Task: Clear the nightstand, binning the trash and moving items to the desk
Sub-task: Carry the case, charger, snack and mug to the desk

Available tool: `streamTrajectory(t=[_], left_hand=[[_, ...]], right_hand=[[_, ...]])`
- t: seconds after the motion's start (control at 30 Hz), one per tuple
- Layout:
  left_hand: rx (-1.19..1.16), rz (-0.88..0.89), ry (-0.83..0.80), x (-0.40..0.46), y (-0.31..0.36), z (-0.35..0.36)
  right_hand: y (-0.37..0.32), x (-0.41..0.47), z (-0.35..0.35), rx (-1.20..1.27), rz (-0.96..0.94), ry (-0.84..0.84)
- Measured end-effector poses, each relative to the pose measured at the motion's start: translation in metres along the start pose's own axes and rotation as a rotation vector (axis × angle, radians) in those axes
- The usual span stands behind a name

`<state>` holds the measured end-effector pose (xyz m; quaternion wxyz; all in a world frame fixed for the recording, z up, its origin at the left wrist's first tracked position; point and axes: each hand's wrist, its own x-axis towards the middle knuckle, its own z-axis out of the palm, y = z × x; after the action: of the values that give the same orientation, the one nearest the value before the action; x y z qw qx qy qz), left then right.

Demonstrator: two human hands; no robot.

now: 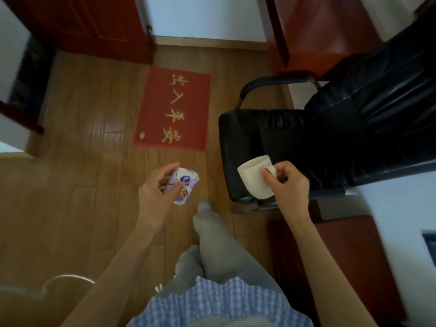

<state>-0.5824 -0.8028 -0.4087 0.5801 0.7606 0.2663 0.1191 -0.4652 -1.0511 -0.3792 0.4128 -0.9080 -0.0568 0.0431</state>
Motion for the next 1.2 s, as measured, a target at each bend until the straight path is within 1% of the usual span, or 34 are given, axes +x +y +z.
streamTrajectory(t=[0.2,0.37,0.57,0.73,0.83,0.97,1.07,1.2], left_hand=[[-0.016,-0.025,0.049,0.087,0.004,-0.004],[-0.008,0.026,0.021,0.201,0.030,0.010],[-0.017,0.084,0.010,0.322,0.073,0.019],[-0.051,0.046,0.018,0.398,0.086,0.022],[-0.020,0.031,-0.011,0.446,0.088,0.027],[-0.046,0.039,-0.065,0.523,0.100,0.027],[-0.048,0.076,-0.112,0.593,0.115,0.024],[-0.004,0.124,-0.227,0.687,0.138,0.023]], right_hand=[[-0.024,0.085,0.041,-0.073,-0.055,-0.034],[-0.055,0.184,0.063,0.009,-0.072,-0.025],[-0.099,0.288,0.072,0.073,-0.076,0.035],[-0.119,0.360,0.085,0.098,-0.030,0.051],[-0.125,0.399,0.102,0.101,0.017,0.040],[-0.139,0.456,0.126,0.134,0.085,0.056],[-0.157,0.506,0.145,0.145,0.142,0.106],[-0.186,0.570,0.165,0.144,0.227,0.222]])
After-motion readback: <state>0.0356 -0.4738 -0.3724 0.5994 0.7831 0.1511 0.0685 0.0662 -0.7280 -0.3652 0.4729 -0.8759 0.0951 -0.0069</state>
